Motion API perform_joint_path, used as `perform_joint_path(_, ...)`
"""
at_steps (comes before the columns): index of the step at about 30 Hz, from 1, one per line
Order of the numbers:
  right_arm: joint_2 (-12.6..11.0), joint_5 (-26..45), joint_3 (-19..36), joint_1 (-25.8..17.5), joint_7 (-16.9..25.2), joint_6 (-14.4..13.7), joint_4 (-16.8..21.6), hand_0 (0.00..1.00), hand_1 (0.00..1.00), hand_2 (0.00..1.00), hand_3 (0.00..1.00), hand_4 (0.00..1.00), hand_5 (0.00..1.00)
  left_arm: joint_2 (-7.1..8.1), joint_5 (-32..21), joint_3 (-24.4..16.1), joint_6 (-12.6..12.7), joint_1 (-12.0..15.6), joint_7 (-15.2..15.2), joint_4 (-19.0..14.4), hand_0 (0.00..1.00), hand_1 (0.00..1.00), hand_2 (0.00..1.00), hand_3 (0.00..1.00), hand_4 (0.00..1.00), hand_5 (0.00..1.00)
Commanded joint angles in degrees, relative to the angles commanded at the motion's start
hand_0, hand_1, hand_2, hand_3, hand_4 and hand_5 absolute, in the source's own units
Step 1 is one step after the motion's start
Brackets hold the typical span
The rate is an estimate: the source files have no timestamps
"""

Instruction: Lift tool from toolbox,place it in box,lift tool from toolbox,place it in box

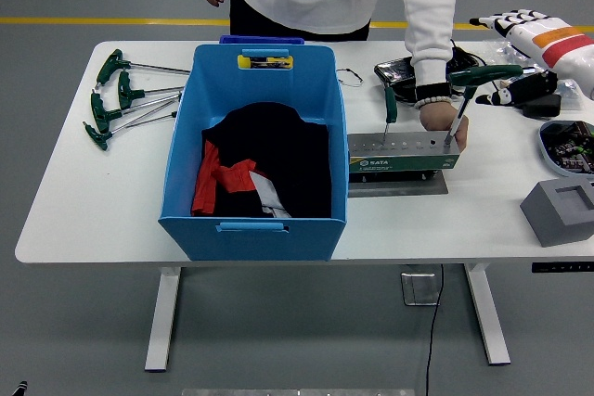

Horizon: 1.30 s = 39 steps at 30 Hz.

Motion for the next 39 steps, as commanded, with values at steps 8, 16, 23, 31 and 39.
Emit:
perform_joint_path(8, 3.9, 5.4, -5.2, 4.7, 0.1, 3.5, -10.0, 0.919, 0.748, 0.681, 0.820, 0.998, 0.488, -0.10, 0.1, 0.1, -0.1, -0.3, 0.0, 0.0, 0.927, 0.941, 0.932, 0.782, 0.715, 0.817)
perform_joint_path(16, 6.2, 6.6, -9.4, 7.7, 0.9, 3.4, -13.9, 0.895, 0.694, 0.628, 0.777, 0.998, 0.519, -0.11, 0.4, 0.1, 0.0, -0.3, 0.2, 0.0, 0.926, 0.940, 0.931, 0.780, 0.715, 0.817)
perform_joint_path(23, 8.2, 6.6, -11.8, 9.2, -0.9, 5.8, -18.1, 0.818, 0.652, 0.599, 0.744, 0.998, 0.571, -0.20, 0.0, 0.6, -0.2, -0.5, 0.0, 0.0, 0.926, 0.940, 0.932, 0.779, 0.714, 0.816)
perform_joint_path(31, 8.8, 7.9, -12.9, 9.7, -2.1, 7.0, -20.3, 0.692, 0.567, 0.516, 0.673, 0.998, 0.700, -0.19, -1.5, 2.3, -0.6, -0.8, -0.8, 0.0, 0.925, 0.940, 0.930, 0.779, 0.714, 0.816)
perform_joint_path(39, 8.7, 6.6, -12.4, 9.8, -2.8, 7.5, -21.7, 0.613, 0.425, 0.377, 0.509, 0.998, 0.752, -0.16, -2.1, 2.9, -0.7, -1.1, -1.1, 0.0, 0.925, 0.939, 0.930, 0.773, 0.714, 0.803)
